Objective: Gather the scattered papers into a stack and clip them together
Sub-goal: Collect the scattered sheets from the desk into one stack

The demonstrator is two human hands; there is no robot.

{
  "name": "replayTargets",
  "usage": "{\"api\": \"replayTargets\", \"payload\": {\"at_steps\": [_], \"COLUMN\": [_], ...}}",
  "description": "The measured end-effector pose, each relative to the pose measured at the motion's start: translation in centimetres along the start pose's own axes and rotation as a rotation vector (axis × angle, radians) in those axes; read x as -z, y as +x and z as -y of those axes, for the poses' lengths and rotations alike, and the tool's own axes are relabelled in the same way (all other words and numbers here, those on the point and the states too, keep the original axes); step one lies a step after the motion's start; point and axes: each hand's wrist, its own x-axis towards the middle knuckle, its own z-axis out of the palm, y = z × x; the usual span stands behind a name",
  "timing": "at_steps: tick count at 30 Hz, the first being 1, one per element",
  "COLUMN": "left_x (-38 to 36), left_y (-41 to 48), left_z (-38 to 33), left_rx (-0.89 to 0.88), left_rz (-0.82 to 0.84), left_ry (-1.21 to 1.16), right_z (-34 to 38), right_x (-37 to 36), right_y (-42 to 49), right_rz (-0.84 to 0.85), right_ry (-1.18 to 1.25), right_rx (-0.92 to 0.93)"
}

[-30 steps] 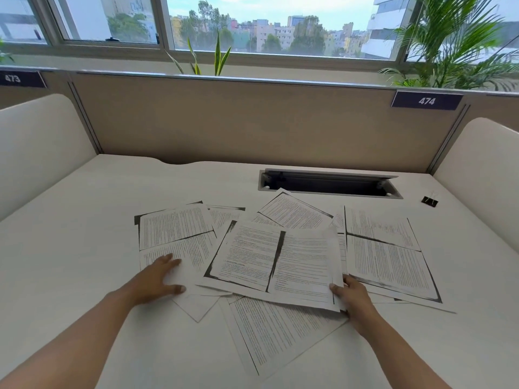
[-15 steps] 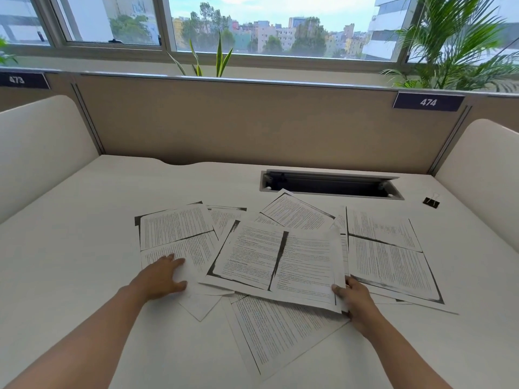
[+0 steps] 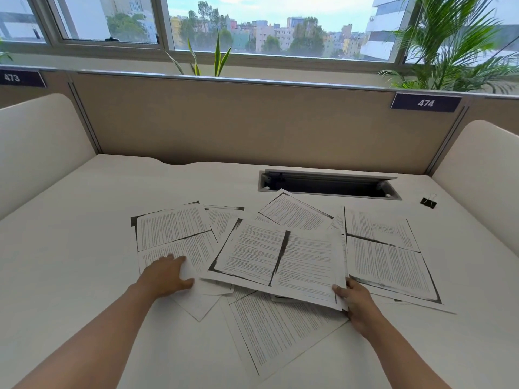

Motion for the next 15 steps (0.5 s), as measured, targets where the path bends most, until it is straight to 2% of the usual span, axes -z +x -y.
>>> {"api": "replayTargets", "payload": {"at_steps": [15], "left_x": [-0.15], "left_y": [0.19], "left_z": [-0.33], "left_rx": [0.046], "left_rz": [-0.040], "left_ry": [-0.066], "right_z": [0.34], "right_x": [0.42], "right_y": [-0.72], "right_rz": [-0.016], "right_ry": [0.133], "right_rx": [0.003]}}
